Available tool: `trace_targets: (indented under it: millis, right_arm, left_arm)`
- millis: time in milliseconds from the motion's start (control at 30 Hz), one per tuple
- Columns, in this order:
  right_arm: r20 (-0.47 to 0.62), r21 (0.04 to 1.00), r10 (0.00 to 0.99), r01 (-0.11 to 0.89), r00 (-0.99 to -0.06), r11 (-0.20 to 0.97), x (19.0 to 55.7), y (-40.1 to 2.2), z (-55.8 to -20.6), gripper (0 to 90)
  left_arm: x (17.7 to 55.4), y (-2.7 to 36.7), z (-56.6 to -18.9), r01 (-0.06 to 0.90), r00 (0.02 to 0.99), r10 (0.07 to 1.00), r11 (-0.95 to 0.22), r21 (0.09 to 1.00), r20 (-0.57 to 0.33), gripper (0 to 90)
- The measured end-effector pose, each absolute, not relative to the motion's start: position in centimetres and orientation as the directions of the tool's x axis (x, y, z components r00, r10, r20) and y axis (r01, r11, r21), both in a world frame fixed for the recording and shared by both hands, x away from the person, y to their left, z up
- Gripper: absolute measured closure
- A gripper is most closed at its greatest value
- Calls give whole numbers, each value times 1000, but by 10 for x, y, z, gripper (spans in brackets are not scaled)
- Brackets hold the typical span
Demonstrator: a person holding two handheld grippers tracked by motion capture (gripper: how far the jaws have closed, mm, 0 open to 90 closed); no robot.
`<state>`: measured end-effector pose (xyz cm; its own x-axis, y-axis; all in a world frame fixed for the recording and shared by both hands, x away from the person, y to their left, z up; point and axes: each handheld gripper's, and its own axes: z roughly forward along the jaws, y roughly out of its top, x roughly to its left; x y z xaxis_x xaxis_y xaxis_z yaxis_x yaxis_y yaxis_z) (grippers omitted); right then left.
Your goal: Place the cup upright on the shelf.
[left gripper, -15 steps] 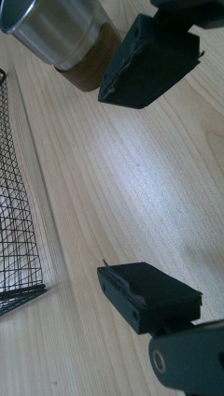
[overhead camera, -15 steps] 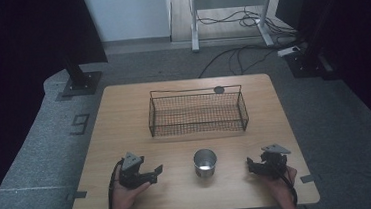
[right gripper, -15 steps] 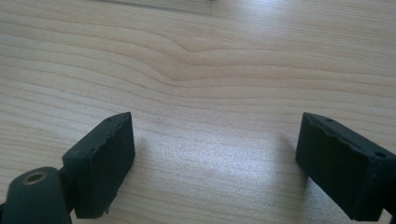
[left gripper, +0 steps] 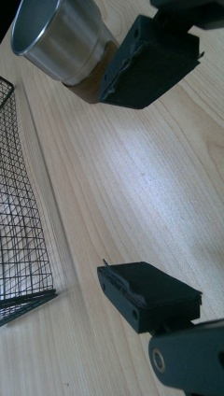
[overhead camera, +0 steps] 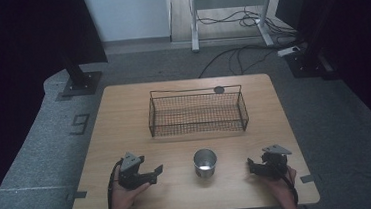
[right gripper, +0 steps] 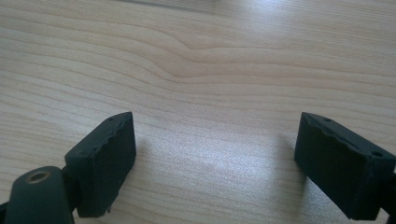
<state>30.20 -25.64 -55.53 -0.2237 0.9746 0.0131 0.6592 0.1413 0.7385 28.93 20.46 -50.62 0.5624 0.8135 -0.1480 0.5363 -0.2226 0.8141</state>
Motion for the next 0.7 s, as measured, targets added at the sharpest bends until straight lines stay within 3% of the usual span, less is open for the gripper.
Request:
trace_targets:
  millis: [700]
  right_arm:
    - [14,739,975,659,-221,139,300,-257,-555,124]
  left_arm:
    - [278,187,-485,494,622,765,-215,842,-170,151]
